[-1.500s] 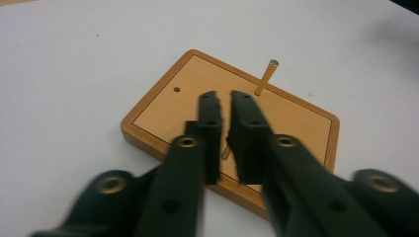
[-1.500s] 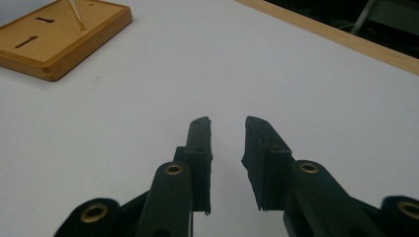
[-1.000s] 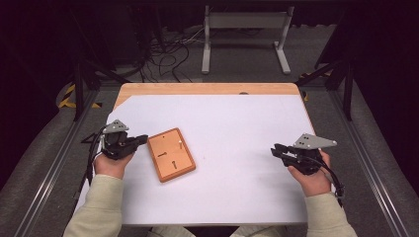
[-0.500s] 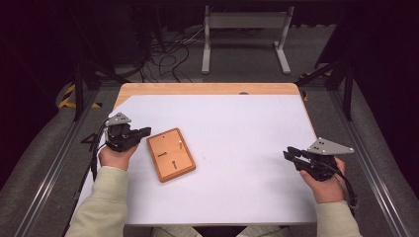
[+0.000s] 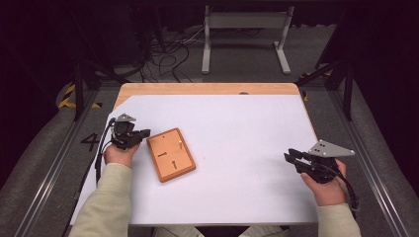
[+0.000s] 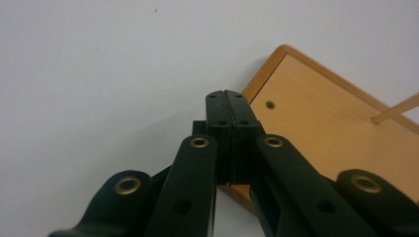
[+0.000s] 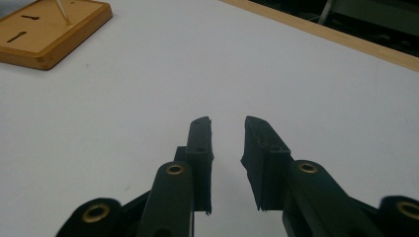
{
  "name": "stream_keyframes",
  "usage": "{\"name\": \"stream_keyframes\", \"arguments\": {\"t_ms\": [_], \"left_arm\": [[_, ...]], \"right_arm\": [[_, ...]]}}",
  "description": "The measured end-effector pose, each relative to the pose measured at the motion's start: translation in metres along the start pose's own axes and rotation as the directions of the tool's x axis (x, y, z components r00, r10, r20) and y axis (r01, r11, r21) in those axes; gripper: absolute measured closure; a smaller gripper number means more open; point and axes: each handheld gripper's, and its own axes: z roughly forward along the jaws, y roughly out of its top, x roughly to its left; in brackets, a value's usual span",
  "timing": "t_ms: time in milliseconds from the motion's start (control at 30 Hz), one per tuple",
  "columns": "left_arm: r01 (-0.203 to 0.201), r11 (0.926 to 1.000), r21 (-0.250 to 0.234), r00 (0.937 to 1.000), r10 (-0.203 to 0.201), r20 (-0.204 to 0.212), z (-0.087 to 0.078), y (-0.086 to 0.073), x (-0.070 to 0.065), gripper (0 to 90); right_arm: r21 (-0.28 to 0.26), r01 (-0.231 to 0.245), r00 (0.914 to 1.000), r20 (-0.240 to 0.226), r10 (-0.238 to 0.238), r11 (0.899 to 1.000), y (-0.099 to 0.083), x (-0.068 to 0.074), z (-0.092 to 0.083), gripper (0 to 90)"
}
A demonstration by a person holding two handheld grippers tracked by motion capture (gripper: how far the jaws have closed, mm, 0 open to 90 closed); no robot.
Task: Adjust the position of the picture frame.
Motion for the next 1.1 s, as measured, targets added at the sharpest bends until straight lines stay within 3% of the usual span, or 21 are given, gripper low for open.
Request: {"name": "stream_keyframes", "arguments": {"t_ms": [300, 533, 633, 800, 900, 1100], "left_arm": [[0.042, 0.9990, 0.016, 0.9991, -0.042, -0.001, 0.015, -0.002, 0.012, 89.8], [0.096, 0.9946, 0.038, 0.9944, -0.098, 0.040, 0.020, -0.004, 0.023, 89.8], [0.095, 0.9945, 0.043, 0.9937, -0.098, 0.055, 0.018, -0.004, 0.025, 89.9], [0.064, 0.9947, 0.081, 0.9948, -0.070, 0.074, 0.017, -0.005, 0.023, 90.0], [0.023, 0.9891, 0.145, 0.9948, -0.037, 0.095, 0.017, -0.007, 0.017, 90.0], [-0.032, 0.9805, 0.194, 0.9913, 0.006, 0.131, 0.011, -0.012, 0.006, 90.0]], "right_arm": [[0.008, -0.013, 0.9999, 0.011, 0.013, 1.000, -0.007, 0.000, -0.008, 72.5], [0.008, -0.018, 0.9997, 0.016, 0.018, 1.000, -0.010, -0.001, -0.011, 72.4], [0.006, -0.019, 0.9997, 0.016, 0.019, 1.000, -0.010, -0.001, -0.011, 72.3], [0.008, -0.017, 0.9998, 0.011, 0.017, 1.000, -0.009, -0.001, -0.009, 72.2], [0.006, -0.012, 0.9999, 0.003, 0.012, 1.000, -0.007, 0.000, -0.007, 71.9], [-0.003, -0.008, 0.9999, -0.008, 0.008, 1.000, -0.002, -0.002, -0.001, 71.4]]}}
